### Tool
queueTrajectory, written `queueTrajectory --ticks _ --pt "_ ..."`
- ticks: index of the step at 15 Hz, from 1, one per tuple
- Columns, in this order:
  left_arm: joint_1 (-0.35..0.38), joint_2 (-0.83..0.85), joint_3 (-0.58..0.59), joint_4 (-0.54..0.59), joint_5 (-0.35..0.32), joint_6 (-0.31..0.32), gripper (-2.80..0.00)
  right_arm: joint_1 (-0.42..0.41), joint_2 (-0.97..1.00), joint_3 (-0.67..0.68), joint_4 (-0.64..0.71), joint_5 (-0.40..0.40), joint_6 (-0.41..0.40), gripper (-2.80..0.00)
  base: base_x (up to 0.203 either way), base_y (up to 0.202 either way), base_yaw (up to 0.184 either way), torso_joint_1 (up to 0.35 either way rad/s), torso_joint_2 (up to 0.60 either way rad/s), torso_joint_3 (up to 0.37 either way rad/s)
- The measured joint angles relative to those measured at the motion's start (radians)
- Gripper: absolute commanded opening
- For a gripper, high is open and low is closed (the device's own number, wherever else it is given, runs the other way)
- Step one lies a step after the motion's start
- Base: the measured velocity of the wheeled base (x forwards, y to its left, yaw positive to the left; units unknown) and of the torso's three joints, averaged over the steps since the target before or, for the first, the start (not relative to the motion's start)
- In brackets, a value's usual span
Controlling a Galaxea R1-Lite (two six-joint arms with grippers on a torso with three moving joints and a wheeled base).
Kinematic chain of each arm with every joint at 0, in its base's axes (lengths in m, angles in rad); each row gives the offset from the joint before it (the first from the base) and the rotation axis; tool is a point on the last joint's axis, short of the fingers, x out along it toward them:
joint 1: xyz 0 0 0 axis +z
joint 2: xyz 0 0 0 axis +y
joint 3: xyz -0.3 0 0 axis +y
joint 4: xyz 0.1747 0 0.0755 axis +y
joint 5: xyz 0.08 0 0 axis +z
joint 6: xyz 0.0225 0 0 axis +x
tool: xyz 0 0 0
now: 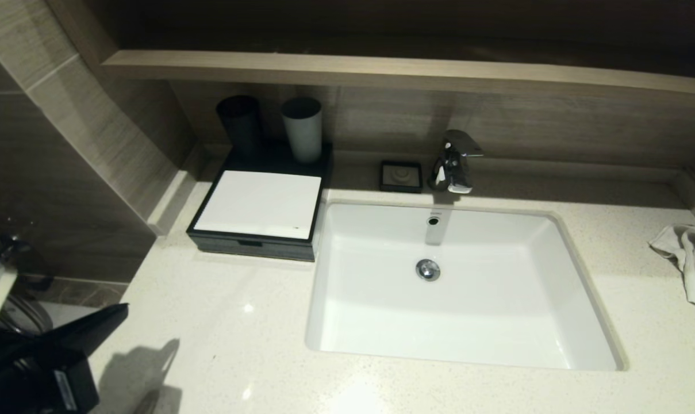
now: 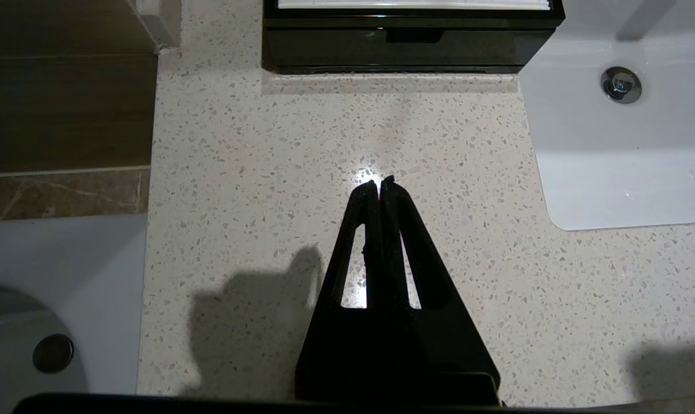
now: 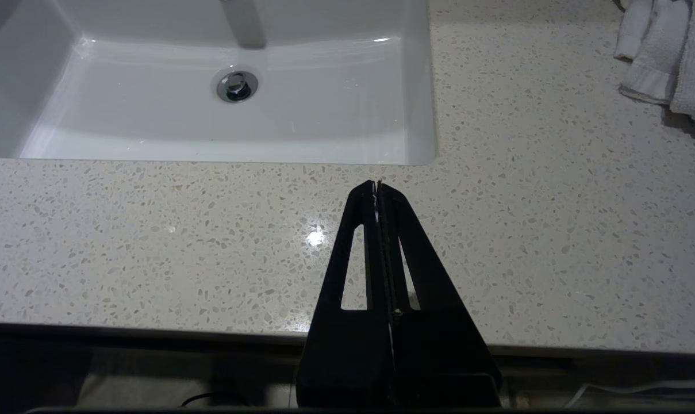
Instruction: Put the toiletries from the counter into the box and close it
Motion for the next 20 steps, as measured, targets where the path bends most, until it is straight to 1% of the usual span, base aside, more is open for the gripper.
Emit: queueTrajectory --ticks 3,15,17,18,20 --pt "0.0 -0.037 0.005 0.029 0.013 0.004 -2.8 0.0 0.0 0.0 0.0 0.0 0.0 -2.8 0.0 0.0 0.0 0.0 0.0 0.0" --pt "0.001 -0.183 0.002 0.214 0.022 0.008 -2.8 0.0 0.0 0.0 0.0 0.0 0.001 -2.8 0.0 0.0 0.0 0.0 0.0 0.0" --pt "0.003 -0.205 0.002 0.229 0.044 0.011 -2.8 0.0 0.0 0.0 0.0 0.0 0.001 -2.8 0.0 0.0 0.0 0.0 0.0 0.0" --pt "0.004 -0.217 0.009 0.232 0.044 0.021 -2.8 0.0 0.0 0.0 0.0 0.0 0.0 -2.8 0.0 0.0 0.0 0.0 0.0 0.0" --pt "0.004 -0.248 0.04 0.236 0.044 0.061 -2.8 0.0 0.0 0.0 0.0 0.0 0.0 -2.8 0.0 0.0 0.0 0.0 0.0 0.0"
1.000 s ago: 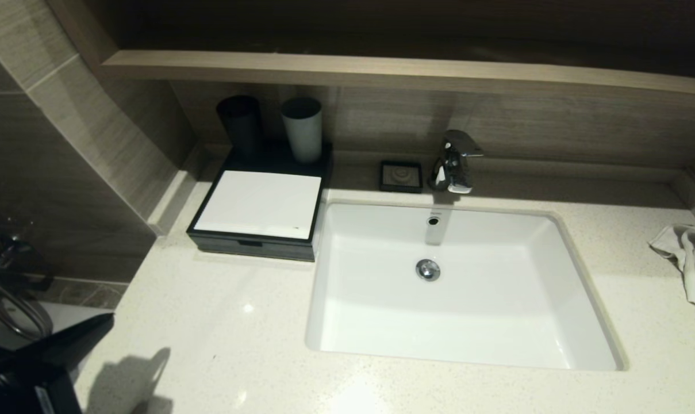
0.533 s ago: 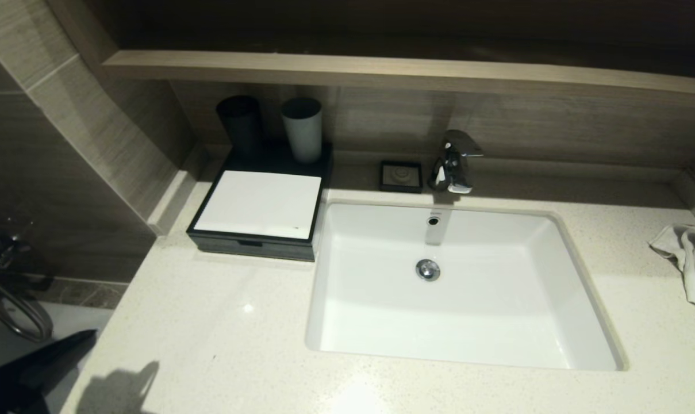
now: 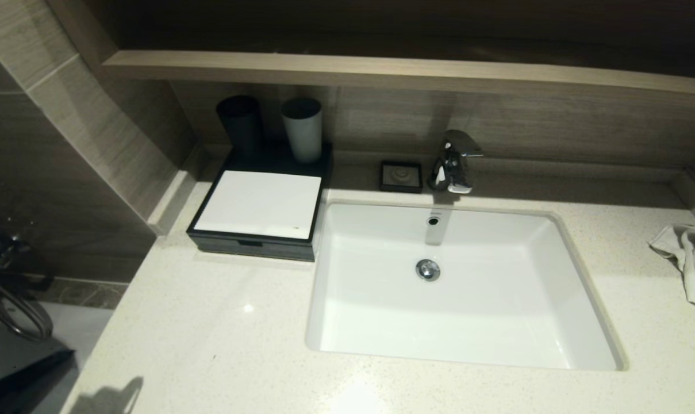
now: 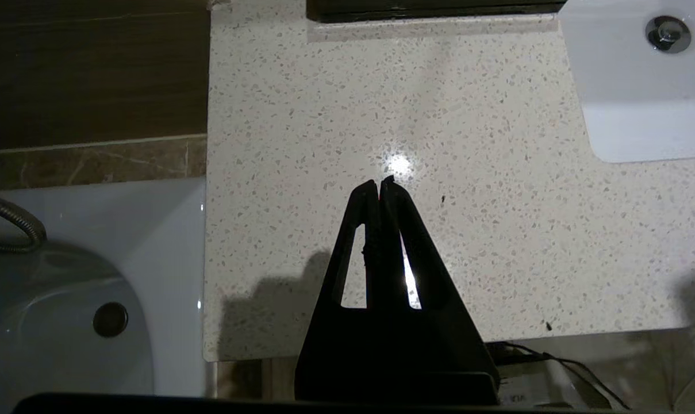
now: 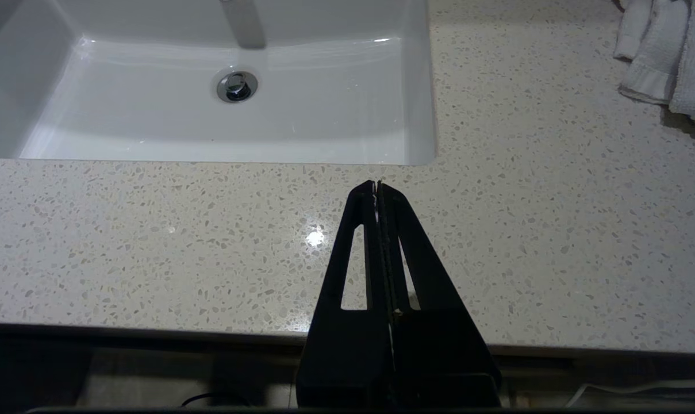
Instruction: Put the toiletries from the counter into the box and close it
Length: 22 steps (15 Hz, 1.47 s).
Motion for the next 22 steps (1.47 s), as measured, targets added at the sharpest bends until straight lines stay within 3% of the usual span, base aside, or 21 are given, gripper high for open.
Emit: queueTrajectory --ticks 5,22 --pt "0.031 -0.088 0.087 -0.005 -0.003 0.012 -2.8 0.0 0.0 0.0 0.0 0.0 0.0 -2.8 0.0 0.0 0.0 0.0 0.0 0.0" --pt "0.288 -0.151 0.053 0.0 -0.008 0.015 -2.8 0.0 0.0 0.0 0.0 0.0 0.0 -2.8 0.0 0.0 0.0 0.0 0.0 0.0"
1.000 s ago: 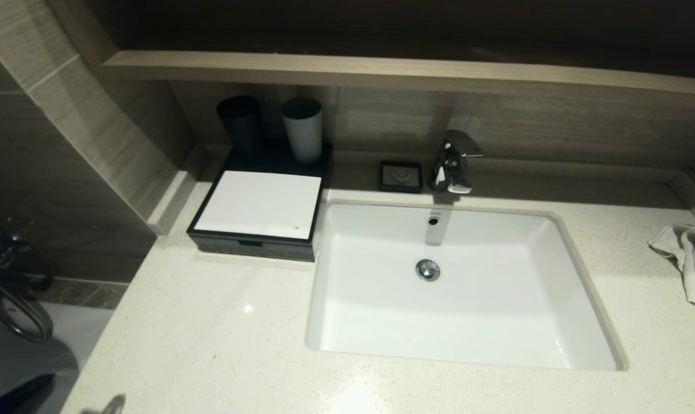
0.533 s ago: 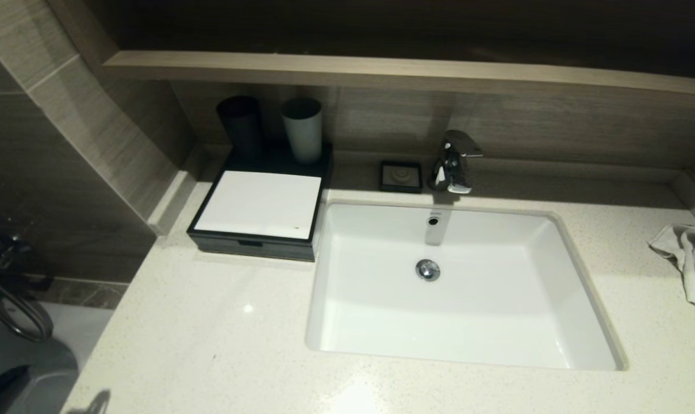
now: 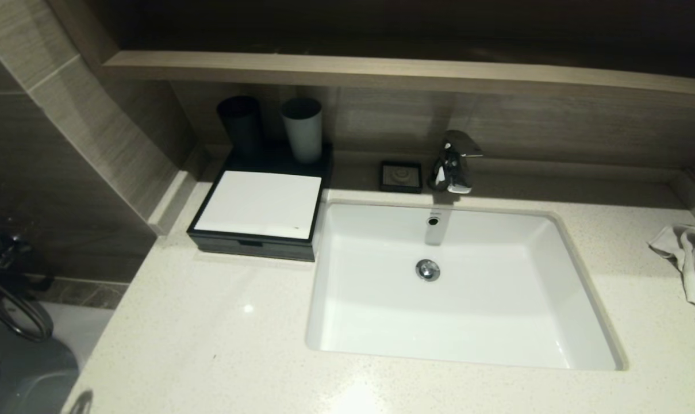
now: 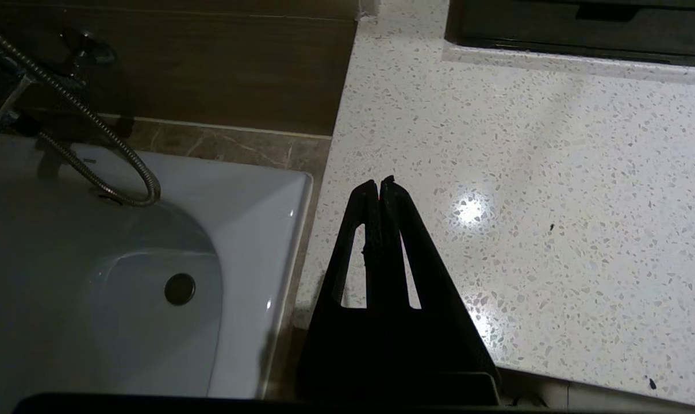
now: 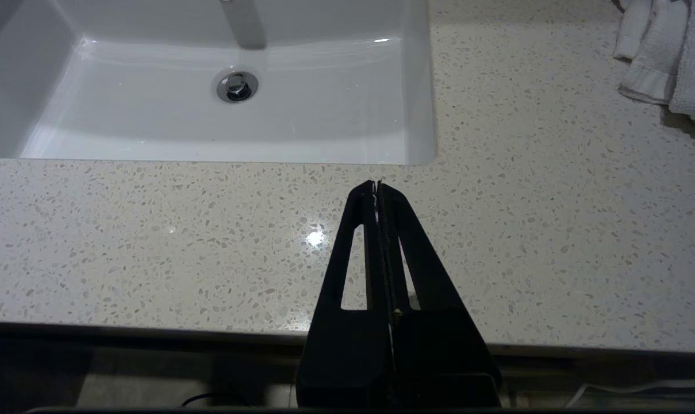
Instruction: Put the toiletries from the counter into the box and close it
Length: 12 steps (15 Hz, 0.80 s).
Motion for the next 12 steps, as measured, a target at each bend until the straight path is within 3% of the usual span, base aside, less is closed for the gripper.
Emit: queueTrajectory --ticks 12 --pt "0.099 -0.037 -0.011 0.0 0.0 0.001 -2.8 0.0 0.0 0.0 0.0 0.0 0.0 -2.8 0.0 0.0 0.0 0.0 0.0 0.0"
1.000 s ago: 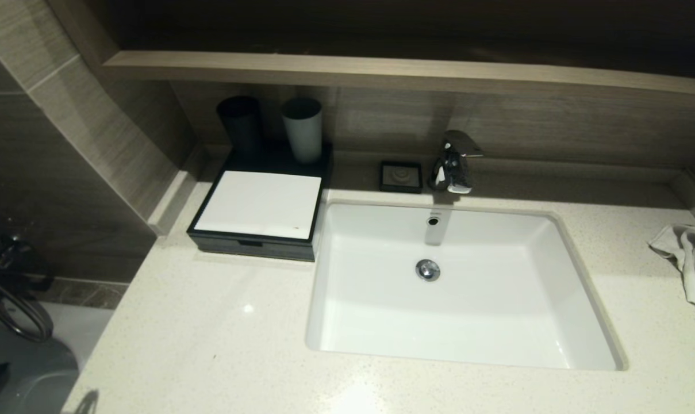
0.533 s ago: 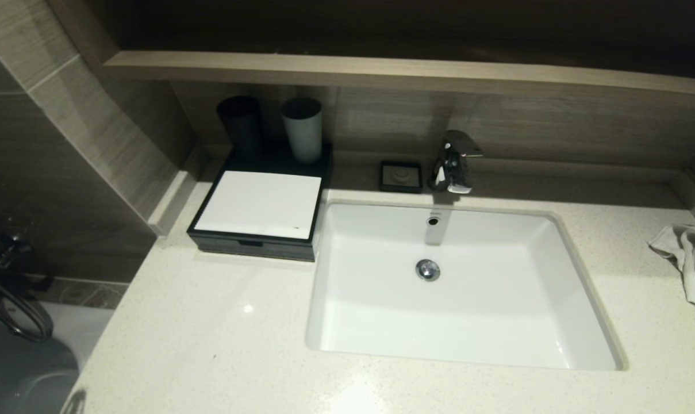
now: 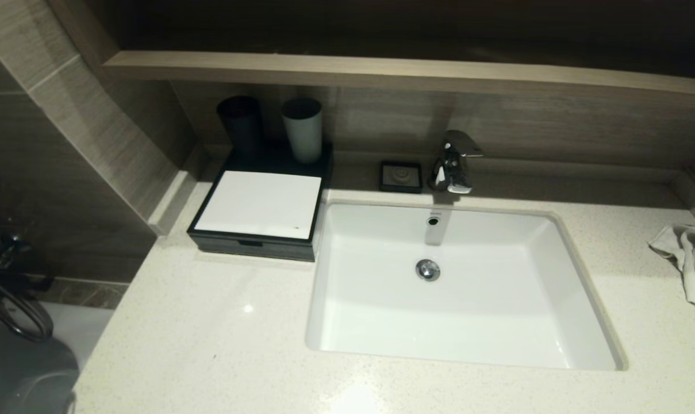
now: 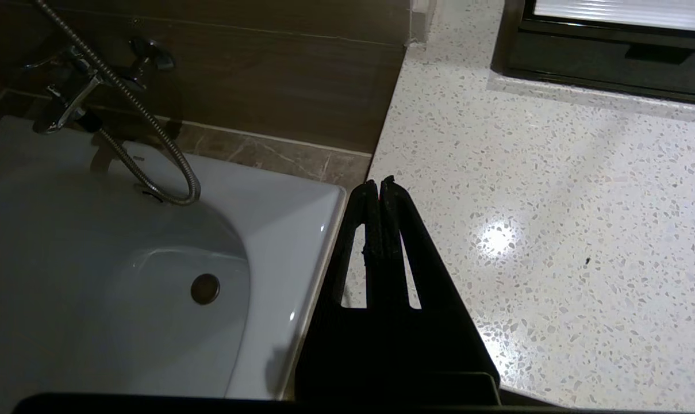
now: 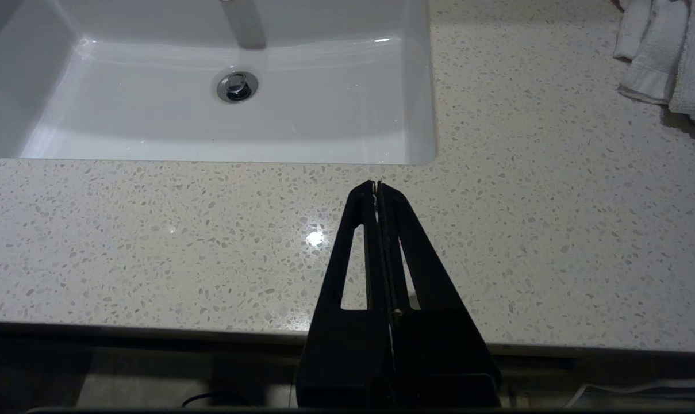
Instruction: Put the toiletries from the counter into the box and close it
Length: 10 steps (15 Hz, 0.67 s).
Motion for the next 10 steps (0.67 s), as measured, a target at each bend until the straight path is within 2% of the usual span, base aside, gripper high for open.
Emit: queueTrajectory --ticks 6,10 --pt "0.034 -0.026 -0.012 0.005 0.0 0.005 -2.8 0.0 0.0 0.0 0.0 0.0 0.0 -2.8 0.0 0.0 0.0 0.0 0.0 0.0" --pt "0.037 -0.055 -0.013 0.048 -0.004 0.006 -2.8 0.0 0.0 0.0 0.0 0.0 0.0 -2.8 0.0 0.0 0.0 0.0 0.0 0.0"
